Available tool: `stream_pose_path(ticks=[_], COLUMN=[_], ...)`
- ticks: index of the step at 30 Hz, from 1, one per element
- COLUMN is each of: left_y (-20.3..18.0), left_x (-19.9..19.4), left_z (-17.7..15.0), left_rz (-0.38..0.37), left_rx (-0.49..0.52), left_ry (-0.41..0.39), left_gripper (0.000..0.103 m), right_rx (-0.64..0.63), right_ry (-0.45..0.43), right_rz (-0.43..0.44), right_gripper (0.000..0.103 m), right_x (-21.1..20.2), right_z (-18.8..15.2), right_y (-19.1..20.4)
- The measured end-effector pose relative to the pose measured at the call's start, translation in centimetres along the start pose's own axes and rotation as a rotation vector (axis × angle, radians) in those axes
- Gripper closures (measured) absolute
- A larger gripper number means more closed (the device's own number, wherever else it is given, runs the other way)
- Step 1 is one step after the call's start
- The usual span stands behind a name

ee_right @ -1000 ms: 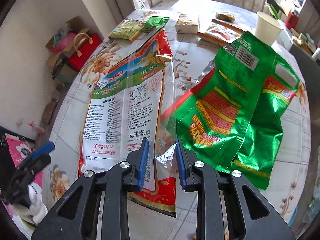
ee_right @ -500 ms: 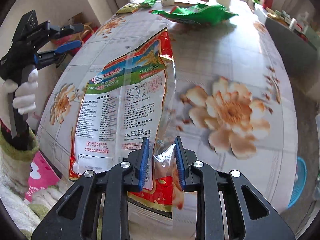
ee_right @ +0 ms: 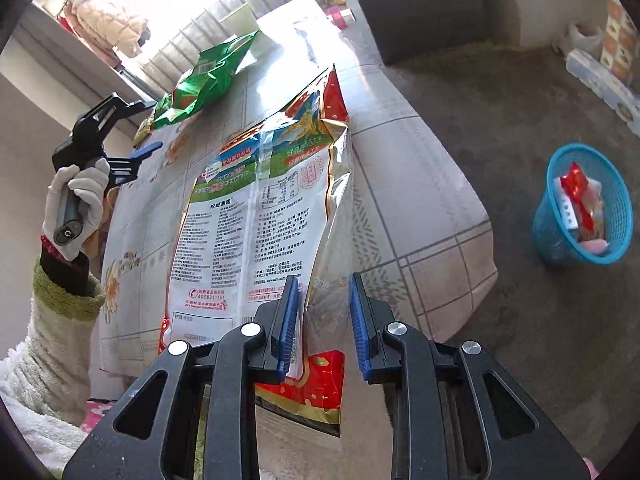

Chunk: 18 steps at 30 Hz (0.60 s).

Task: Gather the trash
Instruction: 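Grasp the large printed snack bag with the right tool while the left tool grasps the green chip bag, then lift the green chip bag with the left tool while the right tool lifts the printed bag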

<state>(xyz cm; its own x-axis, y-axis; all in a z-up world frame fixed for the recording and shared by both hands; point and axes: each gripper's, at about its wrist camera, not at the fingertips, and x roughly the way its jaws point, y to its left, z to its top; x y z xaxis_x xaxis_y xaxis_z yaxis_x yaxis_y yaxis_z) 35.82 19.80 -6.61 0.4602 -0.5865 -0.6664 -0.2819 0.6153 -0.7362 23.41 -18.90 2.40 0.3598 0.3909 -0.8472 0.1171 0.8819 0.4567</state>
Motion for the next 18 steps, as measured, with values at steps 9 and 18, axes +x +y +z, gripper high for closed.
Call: stream_pose_path(ticks=[9, 18], left_y=[0.1, 2.6], left_x=[1.9, -4.4], left_z=[-0.4, -7.8], left_rz=[0.067, -0.020], left_rx=[0.018, 0.016], left_ry=[-0.020, 0.035], left_gripper=[0.087, 0.089], right_rx=[0.083, 0.103], right_ry=[-0.058, -0.106], right_rz=[0.018, 0.005], right_gripper=[0.079, 0.080], right_x=[-0.6, -1.8], right_z=[-0.2, -1.2], right_y=[-1.5, -1.7])
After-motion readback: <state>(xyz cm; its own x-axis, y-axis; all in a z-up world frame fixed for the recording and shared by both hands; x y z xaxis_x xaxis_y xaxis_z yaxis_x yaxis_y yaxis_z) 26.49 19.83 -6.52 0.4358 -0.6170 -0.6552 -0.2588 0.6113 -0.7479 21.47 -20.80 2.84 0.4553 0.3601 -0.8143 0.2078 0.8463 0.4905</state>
